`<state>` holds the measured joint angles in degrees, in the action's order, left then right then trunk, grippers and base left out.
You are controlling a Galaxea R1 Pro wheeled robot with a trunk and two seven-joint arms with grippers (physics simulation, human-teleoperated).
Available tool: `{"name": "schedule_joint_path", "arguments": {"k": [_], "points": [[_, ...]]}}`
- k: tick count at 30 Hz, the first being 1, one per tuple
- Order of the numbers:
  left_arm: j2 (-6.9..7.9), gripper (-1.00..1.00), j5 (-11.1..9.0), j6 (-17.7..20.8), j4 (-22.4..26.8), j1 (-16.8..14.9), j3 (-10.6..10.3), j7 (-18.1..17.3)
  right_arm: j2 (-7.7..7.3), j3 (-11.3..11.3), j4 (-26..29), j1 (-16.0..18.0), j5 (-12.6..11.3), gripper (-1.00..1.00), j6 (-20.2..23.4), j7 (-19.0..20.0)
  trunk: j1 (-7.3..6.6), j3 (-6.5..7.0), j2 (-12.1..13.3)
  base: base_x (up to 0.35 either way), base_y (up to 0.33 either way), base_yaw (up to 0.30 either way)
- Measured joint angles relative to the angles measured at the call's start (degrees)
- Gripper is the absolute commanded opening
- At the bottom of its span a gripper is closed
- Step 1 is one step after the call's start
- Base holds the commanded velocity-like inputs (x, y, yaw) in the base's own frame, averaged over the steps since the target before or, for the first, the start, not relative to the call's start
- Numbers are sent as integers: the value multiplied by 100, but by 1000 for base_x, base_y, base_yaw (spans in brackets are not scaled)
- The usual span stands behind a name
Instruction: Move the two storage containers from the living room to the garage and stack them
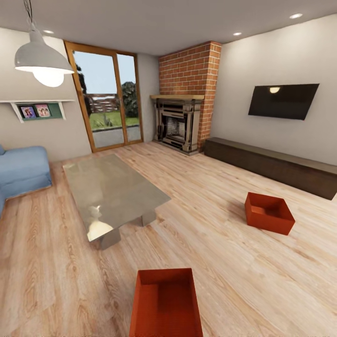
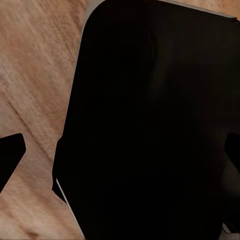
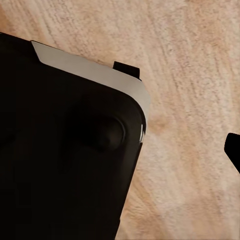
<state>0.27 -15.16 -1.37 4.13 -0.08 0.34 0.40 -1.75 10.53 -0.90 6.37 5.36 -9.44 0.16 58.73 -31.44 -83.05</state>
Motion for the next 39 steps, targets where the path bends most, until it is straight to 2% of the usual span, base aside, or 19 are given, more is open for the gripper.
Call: {"name": "schedule_joint_path", "arguments": {"k": [39], "points": [[-7,100,0,0,8,0,-2,1,-7,5,-3,0,4,100,12,0,0,-358,0,0,-4,0]]}}
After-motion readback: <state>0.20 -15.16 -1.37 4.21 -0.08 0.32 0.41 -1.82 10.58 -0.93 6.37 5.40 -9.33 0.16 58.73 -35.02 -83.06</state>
